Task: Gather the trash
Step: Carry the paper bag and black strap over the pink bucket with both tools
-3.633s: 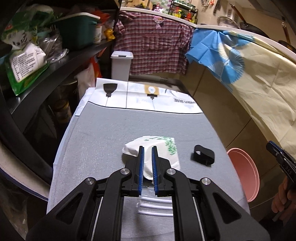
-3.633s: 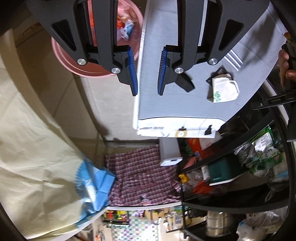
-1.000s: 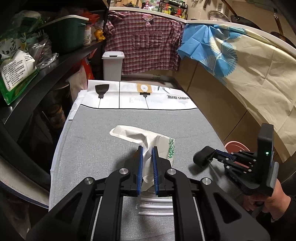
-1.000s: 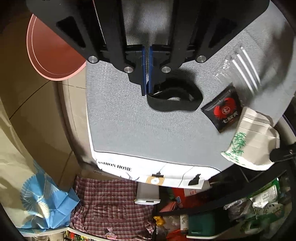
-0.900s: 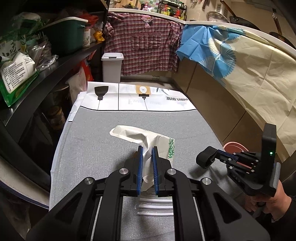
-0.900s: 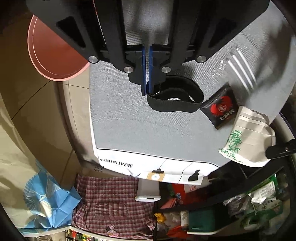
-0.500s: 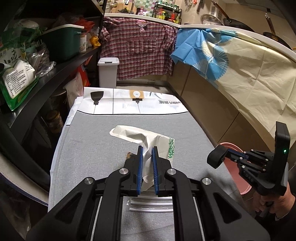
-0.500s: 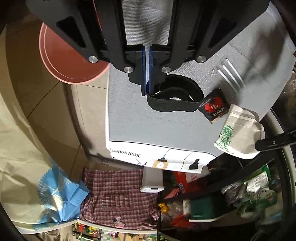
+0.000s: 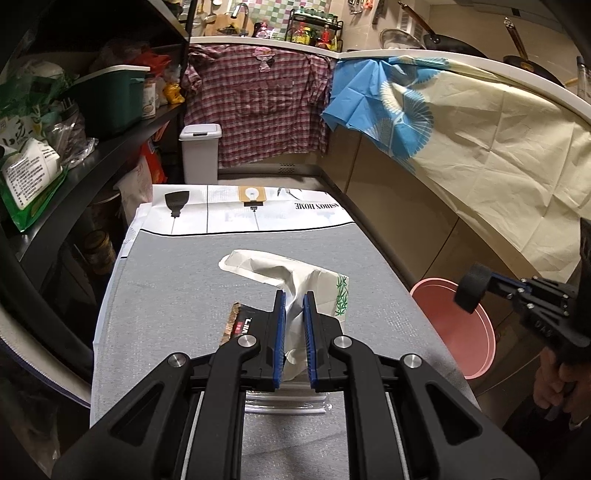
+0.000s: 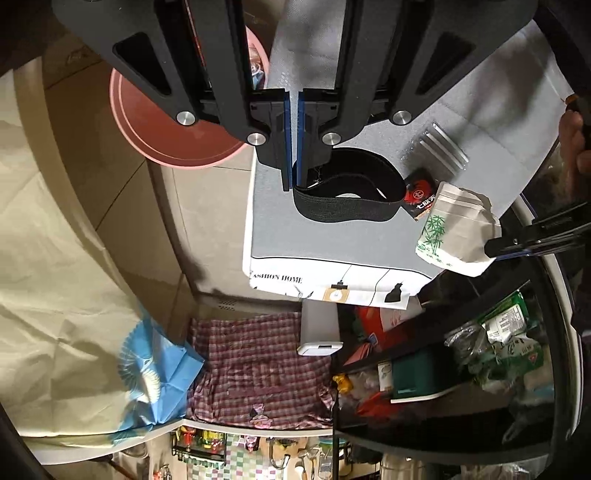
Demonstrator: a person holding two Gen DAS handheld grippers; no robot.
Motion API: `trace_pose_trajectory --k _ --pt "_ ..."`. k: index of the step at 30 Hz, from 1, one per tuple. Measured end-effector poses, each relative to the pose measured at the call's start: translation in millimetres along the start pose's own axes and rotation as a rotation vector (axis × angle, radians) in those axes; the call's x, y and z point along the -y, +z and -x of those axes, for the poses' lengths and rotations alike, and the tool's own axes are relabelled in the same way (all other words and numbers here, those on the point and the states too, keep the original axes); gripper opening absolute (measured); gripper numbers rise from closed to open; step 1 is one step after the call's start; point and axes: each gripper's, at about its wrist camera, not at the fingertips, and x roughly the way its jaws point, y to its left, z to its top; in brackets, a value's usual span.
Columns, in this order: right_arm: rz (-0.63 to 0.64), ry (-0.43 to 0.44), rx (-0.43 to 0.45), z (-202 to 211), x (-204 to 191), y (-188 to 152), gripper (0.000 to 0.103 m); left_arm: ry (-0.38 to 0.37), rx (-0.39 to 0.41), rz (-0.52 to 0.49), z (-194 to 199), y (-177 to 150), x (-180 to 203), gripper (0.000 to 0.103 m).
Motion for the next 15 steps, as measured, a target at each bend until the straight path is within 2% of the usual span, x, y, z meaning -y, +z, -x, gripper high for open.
trace_pose_trajectory --k 7,15 --pt "-0.008 -0.026 0.019 18 21 -4 0.002 -0.009 -0.006 -0.022 -3 -4 13 0.010" --pt "-0.076 -0.074 0.012 17 51 -23 0.002 -0.033 -0.015 -0.057 -13 -8 35 0.010"
